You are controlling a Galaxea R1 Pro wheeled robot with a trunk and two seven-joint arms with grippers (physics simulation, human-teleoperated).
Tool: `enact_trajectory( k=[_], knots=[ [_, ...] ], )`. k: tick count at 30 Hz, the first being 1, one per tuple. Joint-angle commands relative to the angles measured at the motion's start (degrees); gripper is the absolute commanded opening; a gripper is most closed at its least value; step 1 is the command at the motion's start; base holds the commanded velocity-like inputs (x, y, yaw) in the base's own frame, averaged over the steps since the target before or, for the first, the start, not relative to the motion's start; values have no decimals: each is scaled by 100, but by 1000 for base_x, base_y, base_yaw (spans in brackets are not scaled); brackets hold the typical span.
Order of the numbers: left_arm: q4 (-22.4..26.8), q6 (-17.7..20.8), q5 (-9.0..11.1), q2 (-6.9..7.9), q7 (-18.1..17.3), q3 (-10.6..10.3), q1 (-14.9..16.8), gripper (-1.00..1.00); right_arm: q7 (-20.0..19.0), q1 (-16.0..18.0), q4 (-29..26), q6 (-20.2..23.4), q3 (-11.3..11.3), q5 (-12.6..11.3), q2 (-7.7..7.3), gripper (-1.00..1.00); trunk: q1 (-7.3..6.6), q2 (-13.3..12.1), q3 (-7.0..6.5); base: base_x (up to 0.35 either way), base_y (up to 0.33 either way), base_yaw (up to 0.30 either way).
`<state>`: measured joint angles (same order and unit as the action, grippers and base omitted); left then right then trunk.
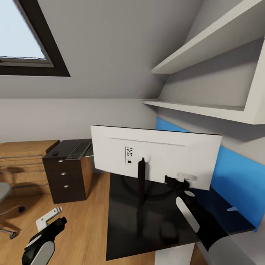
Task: In the bedroom, organize the workspace by keeping the computer under the desk, ensuring the monitor is on the desk, placing the keyboard on the desk next to the monitor, placing the mouse on the desk next to the keyboard, moving the folder from the swivel chair onto the desk next to the mouse, stacking the notebook on top of the folder with the pen on top of the notebook, and positioning the swivel chair next to the desk.
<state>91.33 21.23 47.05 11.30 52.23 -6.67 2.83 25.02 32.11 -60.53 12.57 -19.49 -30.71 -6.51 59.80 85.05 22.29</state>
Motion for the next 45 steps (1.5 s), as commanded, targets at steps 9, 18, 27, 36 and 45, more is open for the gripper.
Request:
enact_trajectory(
  k=[9,18,27,36,45],
  knots=[
    [-1,24,32,4,44,-16,5,100,47,6,-9,18,64,-32,-34,100,2,4,7,95,0,0],
    [-11,28,40,-11,48,-33,1,100,47,6,-12,18,76,-32,-42,100,2,4,7,83,-39,0],
    [-63,30,40,-30,51,-92,4,100,42,6,-20,18,103,-32,-44,100,2,4,7,86,-4,0],
    [-72,30,41,-31,51,-158,1,100,42,6,-21,18,111,-27,-49,100,2,4,7,107,0,0],
    [-76,36,47,-31,48,-159,0,100,46,6,-26,38,122,-23,-52,100,2,4,7,-64,0,0]
  ],
)
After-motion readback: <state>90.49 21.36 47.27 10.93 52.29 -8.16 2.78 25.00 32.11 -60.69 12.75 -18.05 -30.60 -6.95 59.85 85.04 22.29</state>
